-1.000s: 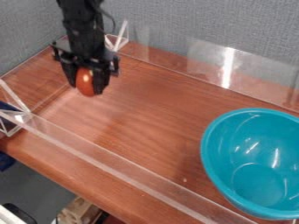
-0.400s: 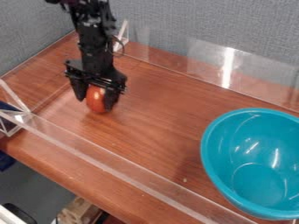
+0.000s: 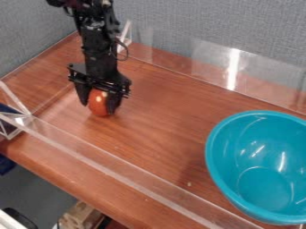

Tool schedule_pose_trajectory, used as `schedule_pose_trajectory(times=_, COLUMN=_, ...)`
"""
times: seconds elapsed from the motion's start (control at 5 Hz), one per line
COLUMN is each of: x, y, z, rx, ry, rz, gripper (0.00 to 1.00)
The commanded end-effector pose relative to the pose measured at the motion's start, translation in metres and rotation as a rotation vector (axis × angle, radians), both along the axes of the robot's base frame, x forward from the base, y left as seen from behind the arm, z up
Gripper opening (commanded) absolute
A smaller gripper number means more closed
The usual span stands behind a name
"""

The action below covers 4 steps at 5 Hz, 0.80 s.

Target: Remove the mushroom from inside the blue bowl and put it on the table

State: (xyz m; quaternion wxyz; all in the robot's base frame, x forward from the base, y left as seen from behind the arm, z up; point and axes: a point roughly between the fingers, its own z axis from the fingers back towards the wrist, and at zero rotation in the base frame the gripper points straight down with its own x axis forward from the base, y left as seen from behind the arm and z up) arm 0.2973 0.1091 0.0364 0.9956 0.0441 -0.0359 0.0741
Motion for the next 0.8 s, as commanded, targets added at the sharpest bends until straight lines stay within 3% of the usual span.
schedule_pose_trajectory(times=0.0, x=0.012, y=0.001, z=0.019, rx=0.019, ry=-0.067, rz=-0.008, gripper=1.00)
schedule_pose_trajectory(times=0.2, x=0.012, y=0.001, z=0.023, rx=0.015, ry=-0.076, rz=-0.008, gripper=0.00)
schedule_pose_trajectory(times=0.4, x=0.012, y=0.001, z=0.026, rx=0.015, ry=-0.081, rz=-0.008, gripper=1.00)
schedule_pose_trajectory(times=0.6, x=0.012, y=0.001, z=0.030, rx=0.014, ry=-0.090, rz=-0.007, gripper=0.00)
